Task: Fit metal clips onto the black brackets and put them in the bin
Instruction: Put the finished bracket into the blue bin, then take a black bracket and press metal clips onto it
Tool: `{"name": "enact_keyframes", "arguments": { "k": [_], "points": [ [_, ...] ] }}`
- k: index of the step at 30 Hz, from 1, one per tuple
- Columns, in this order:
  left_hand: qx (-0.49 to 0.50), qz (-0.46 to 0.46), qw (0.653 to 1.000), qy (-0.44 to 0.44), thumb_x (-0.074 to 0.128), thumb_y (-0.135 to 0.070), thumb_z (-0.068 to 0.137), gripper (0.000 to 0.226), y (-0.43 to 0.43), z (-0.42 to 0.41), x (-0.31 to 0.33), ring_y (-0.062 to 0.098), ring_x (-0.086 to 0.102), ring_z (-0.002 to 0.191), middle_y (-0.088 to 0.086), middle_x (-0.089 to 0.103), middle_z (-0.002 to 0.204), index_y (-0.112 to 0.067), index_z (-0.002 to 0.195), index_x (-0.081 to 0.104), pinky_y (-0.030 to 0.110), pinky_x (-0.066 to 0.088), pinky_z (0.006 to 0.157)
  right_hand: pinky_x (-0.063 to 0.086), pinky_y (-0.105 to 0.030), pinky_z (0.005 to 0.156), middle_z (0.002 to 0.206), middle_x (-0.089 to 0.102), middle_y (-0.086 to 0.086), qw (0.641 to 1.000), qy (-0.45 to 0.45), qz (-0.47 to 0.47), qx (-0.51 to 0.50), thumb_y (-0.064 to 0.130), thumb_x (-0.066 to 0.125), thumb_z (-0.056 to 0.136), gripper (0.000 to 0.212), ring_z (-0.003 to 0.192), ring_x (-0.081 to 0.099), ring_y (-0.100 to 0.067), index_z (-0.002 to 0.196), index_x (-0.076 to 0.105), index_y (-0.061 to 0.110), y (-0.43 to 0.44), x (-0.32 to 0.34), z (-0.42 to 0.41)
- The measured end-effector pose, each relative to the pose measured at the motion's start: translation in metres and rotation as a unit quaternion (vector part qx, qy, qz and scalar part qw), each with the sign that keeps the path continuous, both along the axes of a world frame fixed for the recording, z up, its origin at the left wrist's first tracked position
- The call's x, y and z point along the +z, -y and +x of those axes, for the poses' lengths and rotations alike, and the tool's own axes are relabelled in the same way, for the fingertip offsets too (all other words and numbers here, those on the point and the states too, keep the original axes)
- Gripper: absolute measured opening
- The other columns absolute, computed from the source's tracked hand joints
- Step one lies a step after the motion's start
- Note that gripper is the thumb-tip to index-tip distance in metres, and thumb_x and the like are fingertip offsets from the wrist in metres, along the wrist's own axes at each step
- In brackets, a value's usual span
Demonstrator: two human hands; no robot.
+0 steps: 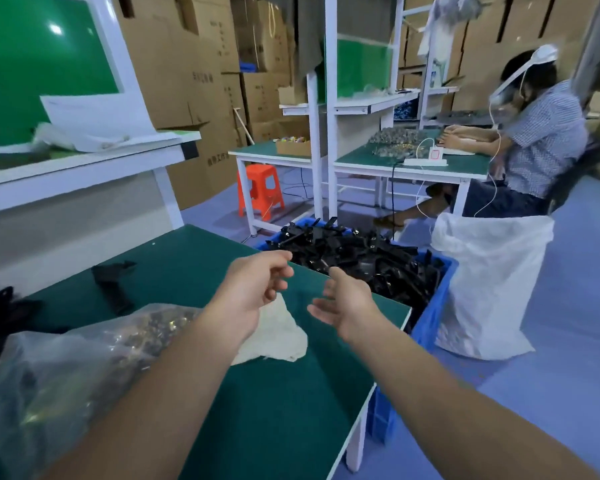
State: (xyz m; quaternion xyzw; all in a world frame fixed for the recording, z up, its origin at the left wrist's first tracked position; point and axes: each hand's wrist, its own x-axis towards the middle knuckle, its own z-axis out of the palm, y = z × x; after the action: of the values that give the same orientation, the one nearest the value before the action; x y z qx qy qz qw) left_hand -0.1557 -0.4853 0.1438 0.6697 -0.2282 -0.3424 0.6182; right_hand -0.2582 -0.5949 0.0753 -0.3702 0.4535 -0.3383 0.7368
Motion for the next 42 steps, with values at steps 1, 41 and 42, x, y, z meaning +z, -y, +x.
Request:
{"name": "enact_keyframes", "arguments": {
  "k": [1,41,42],
  "points": [
    [0.021,-0.007,1.0,0.015,0.063,-0.012,0.09,0.016,-0.012,0.008,0.0,0.008,0.057,0.052,-0.004,0.072,0.066,-0.017,0.091,0.078,0.022,0.041,0.054,0.063,-0.036,0.065,0.1,0.062,-0.015,1.0,0.016,-0.014,0.008,0.021,0.062,0.097,0.02,0.074,0.063,-0.028,0.101,0.065,0.002,-0.017,-0.001,0.01],
    [0.286,0.236,0.864,0.341,0.077,-0.034,0.076,0.012,-0.447,0.138,-0.146,0.002,0.06,0.088,-0.019,0.069,0.088,-0.032,0.087,0.074,0.03,0.051,0.083,0.041,-0.033,0.052,0.107,0.063,-0.003,0.636,-0.25,-0.519,0.513,0.048,0.072,0.089,0.064,0.079,0.057,-0.021,0.137,0.044,0.016,-0.471,-0.029,0.356],
    [0.289,0.233,0.869,0.326,0.078,-0.033,0.075,0.011,-0.448,0.139,-0.147,0.002,0.061,0.085,-0.019,0.069,0.085,-0.032,0.085,0.072,0.03,0.051,0.081,0.036,-0.032,0.049,0.106,0.063,-0.003,0.616,-0.269,-0.539,0.508,0.046,0.075,0.088,0.068,0.081,0.058,-0.024,0.139,0.04,0.018,-0.477,-0.031,0.361]
  ]
}}
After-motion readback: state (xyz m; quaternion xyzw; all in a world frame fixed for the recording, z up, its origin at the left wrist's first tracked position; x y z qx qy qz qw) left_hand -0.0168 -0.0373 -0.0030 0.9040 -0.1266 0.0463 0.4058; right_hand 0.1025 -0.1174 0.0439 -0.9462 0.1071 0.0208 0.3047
